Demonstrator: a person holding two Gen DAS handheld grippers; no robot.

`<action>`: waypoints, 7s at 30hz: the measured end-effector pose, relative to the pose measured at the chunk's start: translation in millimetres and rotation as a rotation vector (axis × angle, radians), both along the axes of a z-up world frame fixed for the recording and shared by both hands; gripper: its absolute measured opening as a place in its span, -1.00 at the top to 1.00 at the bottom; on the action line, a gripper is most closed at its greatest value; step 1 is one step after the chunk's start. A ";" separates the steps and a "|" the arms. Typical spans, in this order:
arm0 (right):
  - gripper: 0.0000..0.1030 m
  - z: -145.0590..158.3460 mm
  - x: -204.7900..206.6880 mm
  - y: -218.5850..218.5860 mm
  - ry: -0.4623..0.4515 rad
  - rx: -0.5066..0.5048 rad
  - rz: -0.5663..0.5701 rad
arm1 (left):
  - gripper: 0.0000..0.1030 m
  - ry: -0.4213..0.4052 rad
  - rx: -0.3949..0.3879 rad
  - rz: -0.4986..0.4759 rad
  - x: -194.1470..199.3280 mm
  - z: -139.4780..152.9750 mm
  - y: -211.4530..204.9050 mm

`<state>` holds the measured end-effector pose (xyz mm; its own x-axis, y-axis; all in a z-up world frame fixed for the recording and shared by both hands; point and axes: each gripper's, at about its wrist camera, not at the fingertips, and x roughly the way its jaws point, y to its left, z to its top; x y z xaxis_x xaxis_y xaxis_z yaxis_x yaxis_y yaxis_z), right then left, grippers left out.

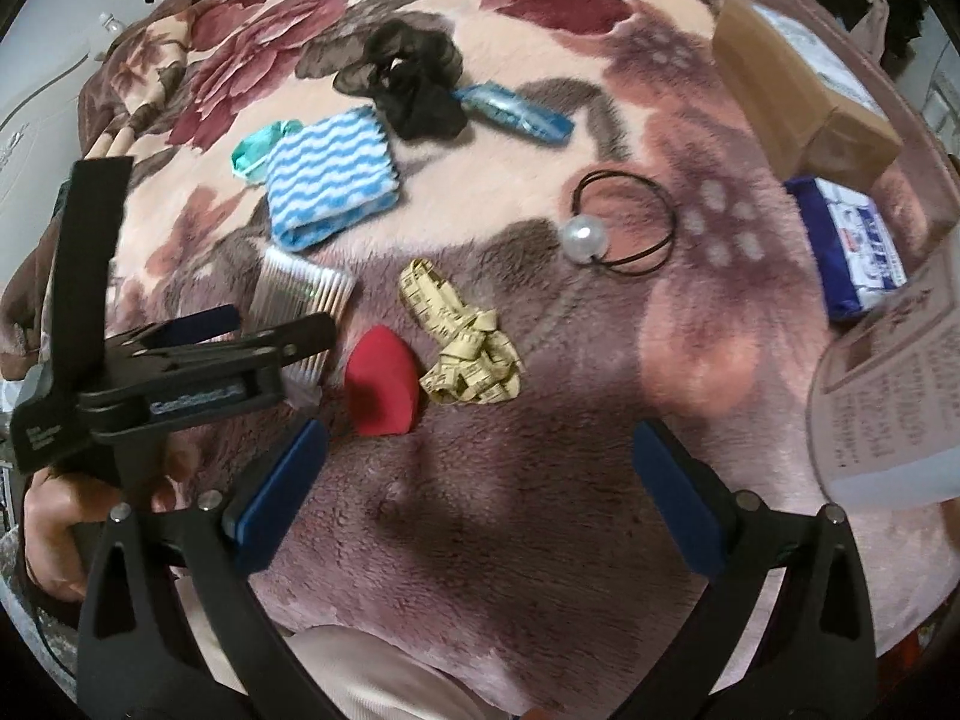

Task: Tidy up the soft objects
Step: 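Grasp the cotton-swab box with the left tool while the right tool grasps the red sponge, then carry the cotton-swab box and red sponge toward the orange basket, then open the left tool over the basket while the right tool releases the sponge, then move both open tools back toward the items on the bed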

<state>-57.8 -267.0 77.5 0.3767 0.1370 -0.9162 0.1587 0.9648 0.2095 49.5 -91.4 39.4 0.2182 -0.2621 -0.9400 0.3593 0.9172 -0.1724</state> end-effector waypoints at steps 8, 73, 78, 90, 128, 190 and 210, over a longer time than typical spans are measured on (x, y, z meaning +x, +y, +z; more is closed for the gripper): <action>-0.74 -3.5 8.3 20.0 -0.020 0.038 0.057 | -0.43 0.016 -0.046 0.051 -1.7 3.5 25.2; 0.26 66.0 -34.7 -24.8 -0.160 -0.017 0.010 | -0.43 -0.098 -0.057 -0.062 -58.8 110.1 -12.2; 0.26 82.0 -42.5 -36.5 -0.189 -0.022 -0.005 | -0.43 -0.121 -0.063 -0.083 -62.8 129.1 -26.8; 0.26 114.8 -58.6 -69.5 -0.249 -0.039 -0.055 | -0.43 -0.167 -0.073 -0.162 -71.6 165.3 -73.5; 0.26 157.2 -122.3 -181.2 -0.327 -0.087 -0.247 | -0.42 -0.196 -0.141 -0.396 -123.3 227.6 -236.5; -0.93 124.1 -209.7 -312.7 -0.292 -0.139 -0.591 | -0.99 -0.183 -0.218 -0.580 -179.9 210.2 -398.4; -1.00 123.3 -204.7 -302.2 -0.267 -0.103 -0.598 | -0.99 -0.195 -0.151 -0.525 -164.4 200.5 -353.7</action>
